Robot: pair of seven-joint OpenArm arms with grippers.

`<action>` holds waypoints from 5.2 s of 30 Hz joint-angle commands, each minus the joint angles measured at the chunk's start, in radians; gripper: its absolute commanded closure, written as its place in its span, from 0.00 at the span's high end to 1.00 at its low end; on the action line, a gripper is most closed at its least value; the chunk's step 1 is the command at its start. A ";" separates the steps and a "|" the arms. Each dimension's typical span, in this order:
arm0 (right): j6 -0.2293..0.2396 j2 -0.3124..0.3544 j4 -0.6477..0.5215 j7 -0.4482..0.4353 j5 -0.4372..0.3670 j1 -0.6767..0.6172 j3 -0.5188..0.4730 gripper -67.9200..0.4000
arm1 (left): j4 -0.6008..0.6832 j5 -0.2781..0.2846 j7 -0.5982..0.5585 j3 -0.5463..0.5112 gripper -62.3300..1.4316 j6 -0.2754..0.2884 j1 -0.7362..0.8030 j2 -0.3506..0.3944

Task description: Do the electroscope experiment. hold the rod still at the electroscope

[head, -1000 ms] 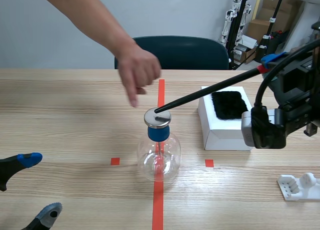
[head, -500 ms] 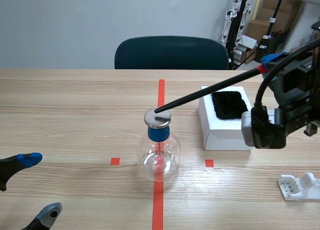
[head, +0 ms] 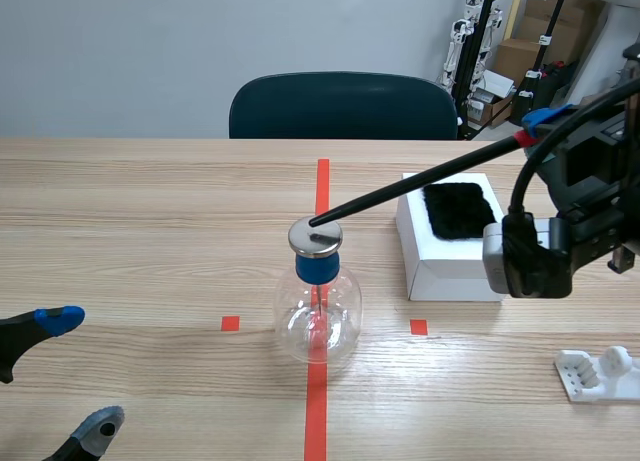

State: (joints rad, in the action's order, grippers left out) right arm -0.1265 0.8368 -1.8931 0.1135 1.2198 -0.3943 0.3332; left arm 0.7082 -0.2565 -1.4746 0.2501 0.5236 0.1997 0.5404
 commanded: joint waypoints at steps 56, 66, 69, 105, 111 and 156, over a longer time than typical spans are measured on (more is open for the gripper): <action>-0.176 -0.223 -0.172 -0.417 -0.904 -0.592 -0.834 0.06 | 0.005 0.012 -0.017 -0.007 1.00 -0.005 0.000 0.012; 0.088 -0.332 -0.089 -0.623 -1.011 -0.593 -0.820 0.06 | 0.005 0.012 -0.017 -0.007 1.00 -0.005 0.000 0.012; 0.148 -0.348 -0.089 -0.626 -0.995 -0.593 -0.800 0.06 | 0.005 0.012 -0.018 -0.007 1.00 -0.005 0.000 0.012; 0.226 -0.349 -0.060 -0.625 -0.793 -0.598 -0.671 0.06 | 0.005 0.012 -0.017 -0.007 1.00 -0.005 0.000 0.012; 0.226 -0.349 -0.060 -0.625 -0.793 -0.598 -0.671 0.06 | 0.005 0.012 -0.017 -0.007 1.00 -0.005 0.000 0.012; 0.226 -0.349 -0.060 -0.625 -0.793 -0.598 -0.671 0.06 | 0.005 0.012 -0.017 -0.007 1.00 -0.005 0.000 0.012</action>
State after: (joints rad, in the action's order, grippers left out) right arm 0.1101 0.4767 -1.9457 -0.5003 0.4412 -0.9955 -0.3332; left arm 0.7082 -0.2565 -1.4746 0.2501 0.5236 0.1997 0.5404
